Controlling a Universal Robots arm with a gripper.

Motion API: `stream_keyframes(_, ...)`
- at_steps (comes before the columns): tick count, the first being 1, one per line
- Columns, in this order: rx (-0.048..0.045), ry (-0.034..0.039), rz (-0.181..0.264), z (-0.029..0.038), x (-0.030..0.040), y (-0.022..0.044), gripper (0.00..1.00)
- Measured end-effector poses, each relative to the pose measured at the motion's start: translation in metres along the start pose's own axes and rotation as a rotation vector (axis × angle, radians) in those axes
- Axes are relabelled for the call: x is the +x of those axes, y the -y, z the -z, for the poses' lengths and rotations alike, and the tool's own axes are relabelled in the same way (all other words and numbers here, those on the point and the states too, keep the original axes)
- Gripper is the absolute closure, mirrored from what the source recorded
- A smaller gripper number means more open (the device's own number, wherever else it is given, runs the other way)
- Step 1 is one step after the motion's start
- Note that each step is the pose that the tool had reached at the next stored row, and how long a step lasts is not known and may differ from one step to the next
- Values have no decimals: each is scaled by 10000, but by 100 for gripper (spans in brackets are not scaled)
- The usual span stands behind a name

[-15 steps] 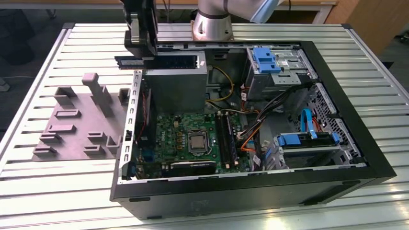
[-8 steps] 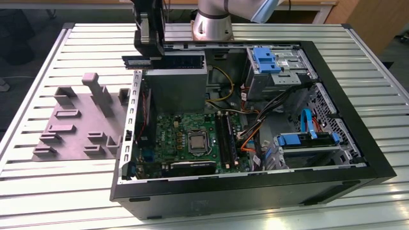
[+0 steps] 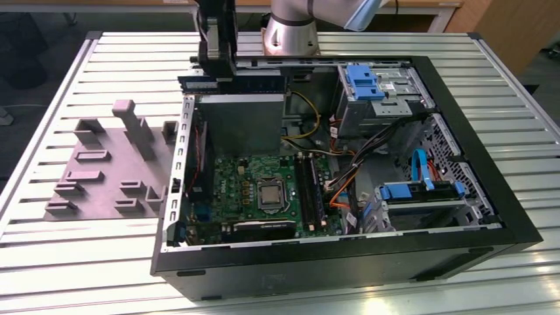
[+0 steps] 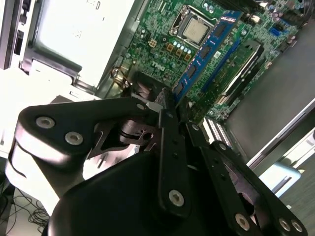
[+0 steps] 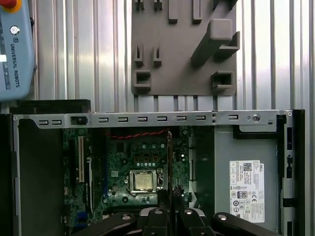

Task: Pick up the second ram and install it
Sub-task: 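Pick up the second ram and move it above second insertion slot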

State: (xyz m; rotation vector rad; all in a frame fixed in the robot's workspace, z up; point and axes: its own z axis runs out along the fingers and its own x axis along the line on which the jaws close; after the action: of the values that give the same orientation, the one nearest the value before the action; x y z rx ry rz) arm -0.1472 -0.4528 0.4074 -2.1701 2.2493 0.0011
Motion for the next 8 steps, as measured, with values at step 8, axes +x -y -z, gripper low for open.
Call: stream_keyframes(8,0,0,0,-2,-5,142,86)
